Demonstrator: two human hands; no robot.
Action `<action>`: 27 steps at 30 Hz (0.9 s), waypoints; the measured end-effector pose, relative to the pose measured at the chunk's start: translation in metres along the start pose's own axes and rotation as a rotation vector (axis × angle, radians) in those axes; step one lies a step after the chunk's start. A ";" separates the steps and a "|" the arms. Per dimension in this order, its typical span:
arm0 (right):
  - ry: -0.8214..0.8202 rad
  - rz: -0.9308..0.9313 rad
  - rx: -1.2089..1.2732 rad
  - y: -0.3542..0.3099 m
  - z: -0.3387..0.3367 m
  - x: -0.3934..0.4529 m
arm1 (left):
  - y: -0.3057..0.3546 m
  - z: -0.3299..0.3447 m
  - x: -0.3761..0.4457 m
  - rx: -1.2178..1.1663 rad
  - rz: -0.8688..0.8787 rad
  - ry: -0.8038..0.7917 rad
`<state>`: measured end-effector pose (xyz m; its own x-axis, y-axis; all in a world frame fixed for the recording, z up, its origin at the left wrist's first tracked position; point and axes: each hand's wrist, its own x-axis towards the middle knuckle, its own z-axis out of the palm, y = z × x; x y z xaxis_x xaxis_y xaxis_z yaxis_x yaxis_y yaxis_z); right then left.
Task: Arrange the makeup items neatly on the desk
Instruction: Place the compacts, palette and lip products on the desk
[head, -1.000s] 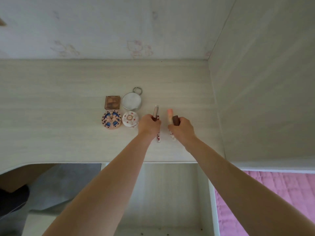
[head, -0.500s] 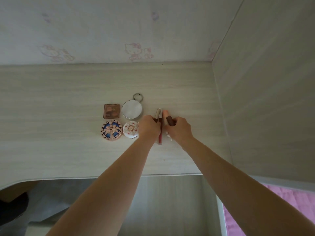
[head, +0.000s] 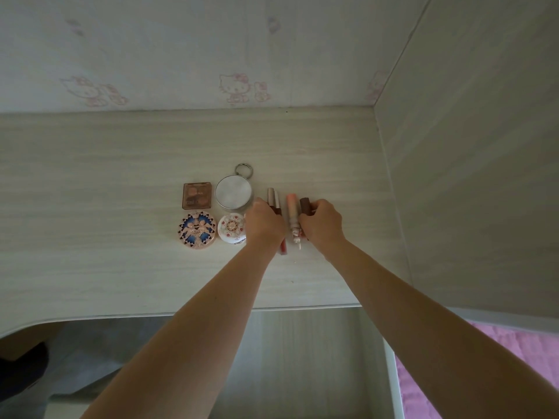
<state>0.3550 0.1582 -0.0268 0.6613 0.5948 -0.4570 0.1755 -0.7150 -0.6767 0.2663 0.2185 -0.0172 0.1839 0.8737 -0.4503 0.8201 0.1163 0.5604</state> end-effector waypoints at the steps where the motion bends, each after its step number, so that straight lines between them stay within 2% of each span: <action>1: 0.010 -0.019 -0.027 0.000 0.000 0.001 | 0.000 0.000 0.000 -0.009 -0.004 0.006; 13: 0.066 -0.144 -0.202 0.002 0.000 0.006 | 0.001 0.006 0.001 0.126 0.110 0.031; 23: 0.135 -0.078 -0.347 -0.001 -0.008 0.002 | -0.005 0.007 0.001 0.181 0.161 0.042; 27: 0.065 -0.082 -0.290 0.002 -0.009 0.003 | -0.006 0.004 -0.001 0.188 0.171 0.046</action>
<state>0.3641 0.1547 -0.0242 0.6800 0.6367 -0.3635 0.4249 -0.7463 -0.5124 0.2635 0.2147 -0.0233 0.3077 0.8940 -0.3256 0.8660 -0.1214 0.4851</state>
